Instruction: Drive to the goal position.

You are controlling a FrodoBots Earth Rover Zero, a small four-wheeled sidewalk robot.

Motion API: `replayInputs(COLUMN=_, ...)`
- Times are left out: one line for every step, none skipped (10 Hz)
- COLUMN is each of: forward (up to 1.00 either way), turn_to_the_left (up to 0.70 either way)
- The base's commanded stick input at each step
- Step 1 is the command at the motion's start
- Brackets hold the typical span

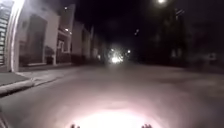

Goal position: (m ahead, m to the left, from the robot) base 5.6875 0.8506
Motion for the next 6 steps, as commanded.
replayInputs(forward=0.7, turn_to_the_left=0.0)
replayInputs(forward=0.7, turn_to_the_left=0.0)
replayInputs(forward=0.7, turn_to_the_left=0.0)
replayInputs(forward=0.7, turn_to_the_left=0.0)
replayInputs(forward=0.7, turn_to_the_left=0.0)
replayInputs(forward=0.7, turn_to_the_left=0.0)
